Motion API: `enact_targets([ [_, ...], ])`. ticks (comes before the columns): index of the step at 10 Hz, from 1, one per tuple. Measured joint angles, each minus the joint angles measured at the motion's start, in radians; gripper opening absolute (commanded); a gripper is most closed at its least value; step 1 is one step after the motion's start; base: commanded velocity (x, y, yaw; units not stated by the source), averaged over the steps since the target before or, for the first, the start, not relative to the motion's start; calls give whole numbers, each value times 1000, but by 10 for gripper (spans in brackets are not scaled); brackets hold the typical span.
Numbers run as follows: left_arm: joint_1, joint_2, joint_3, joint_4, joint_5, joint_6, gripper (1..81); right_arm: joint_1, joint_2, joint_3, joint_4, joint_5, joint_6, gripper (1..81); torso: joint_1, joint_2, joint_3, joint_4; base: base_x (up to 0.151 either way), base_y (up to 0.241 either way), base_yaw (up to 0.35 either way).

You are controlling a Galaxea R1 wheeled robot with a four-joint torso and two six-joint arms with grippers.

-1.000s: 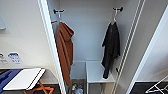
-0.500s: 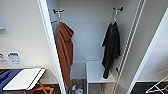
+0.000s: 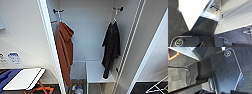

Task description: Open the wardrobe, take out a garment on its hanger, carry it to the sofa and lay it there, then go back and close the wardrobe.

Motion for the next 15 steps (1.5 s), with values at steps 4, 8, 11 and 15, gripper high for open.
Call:
enact_targets([
  [4,-27,12,-7,274,89,15,811,22,0,0,0,-6,0,811,0,0,0,0,0,0,0],
  [8,-156,30,-8,450,297,19,811,28,5,-1,0,-11,0,811,0,0,0,0,0,0,0],
  [11,-193,75,-18,494,380,-14,811,30,6,-2,0,-11,0,811,1,0,0,0,0,0,0],
  [15,-170,94,-147,284,138,-270,811,37,13,-2,-1,-12,0,811,1,0,0,0,0,0,0],
])
